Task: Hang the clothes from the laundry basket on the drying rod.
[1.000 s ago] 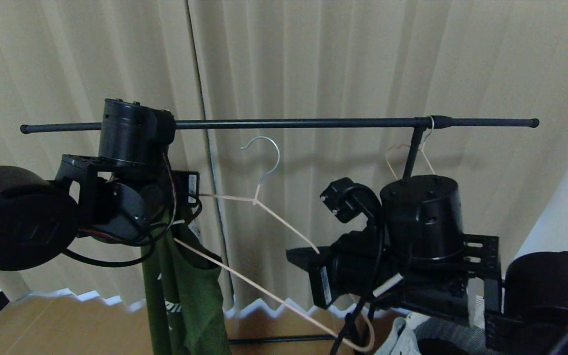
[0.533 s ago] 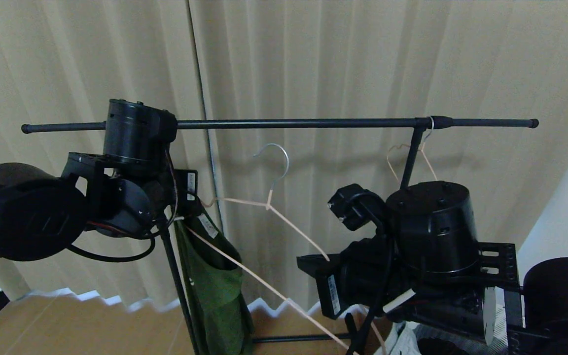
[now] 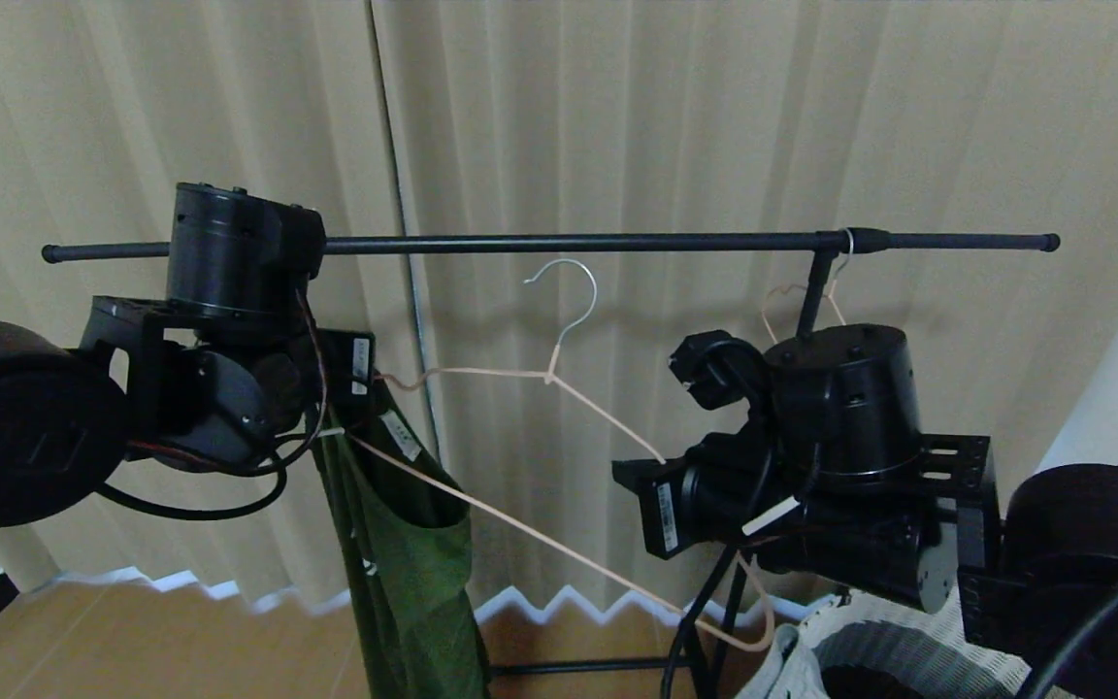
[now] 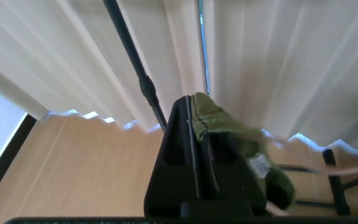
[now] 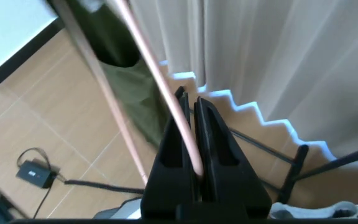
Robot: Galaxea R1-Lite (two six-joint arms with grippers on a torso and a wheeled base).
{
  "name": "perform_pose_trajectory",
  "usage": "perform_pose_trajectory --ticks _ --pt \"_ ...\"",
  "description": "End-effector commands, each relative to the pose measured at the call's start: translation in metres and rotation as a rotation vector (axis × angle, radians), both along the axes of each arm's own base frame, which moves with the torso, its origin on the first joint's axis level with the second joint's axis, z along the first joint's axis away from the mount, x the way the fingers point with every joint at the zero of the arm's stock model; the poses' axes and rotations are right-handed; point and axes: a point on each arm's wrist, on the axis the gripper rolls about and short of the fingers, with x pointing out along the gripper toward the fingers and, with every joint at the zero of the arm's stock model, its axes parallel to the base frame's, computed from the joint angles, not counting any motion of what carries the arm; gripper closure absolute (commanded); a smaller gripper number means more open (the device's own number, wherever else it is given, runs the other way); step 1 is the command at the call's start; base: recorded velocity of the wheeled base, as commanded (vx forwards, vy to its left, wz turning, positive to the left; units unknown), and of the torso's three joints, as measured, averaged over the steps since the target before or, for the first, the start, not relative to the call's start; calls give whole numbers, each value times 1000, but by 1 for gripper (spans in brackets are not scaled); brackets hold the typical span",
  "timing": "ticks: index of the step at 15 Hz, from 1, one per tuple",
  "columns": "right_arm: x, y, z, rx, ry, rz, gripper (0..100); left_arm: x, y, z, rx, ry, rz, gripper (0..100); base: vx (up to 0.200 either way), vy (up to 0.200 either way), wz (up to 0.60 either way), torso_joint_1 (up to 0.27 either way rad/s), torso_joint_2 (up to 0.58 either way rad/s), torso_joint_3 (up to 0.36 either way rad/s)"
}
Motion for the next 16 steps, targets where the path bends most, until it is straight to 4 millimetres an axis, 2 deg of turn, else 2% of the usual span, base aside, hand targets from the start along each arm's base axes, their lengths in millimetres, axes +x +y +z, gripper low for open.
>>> perform_pose_trajectory --ticks 1,4,9,13,16 --pt "9 1 -7 -15 12 -21 100 -4 2 5 -2 -13 -1 100 0 0 0 0 0 0" --pt "17 4 -6 -11 3 -30 100 -10 1 1 31 4 -27 100 0 0 0 0 0 0" --pt "36 24 -7 -9 -24 -18 100 -24 -28 4 20 -8 -133 100 0 0 0 0 0 0" --pt "39 36 -11 -8 -27 1 100 -31 -44 11 -8 -31 -186 100 0 0 0 0 0 0" --pt "39 42 -12 -8 -29 13 100 -34 -49 12 -16 -36 -205 100 0 0 0 0 0 0"
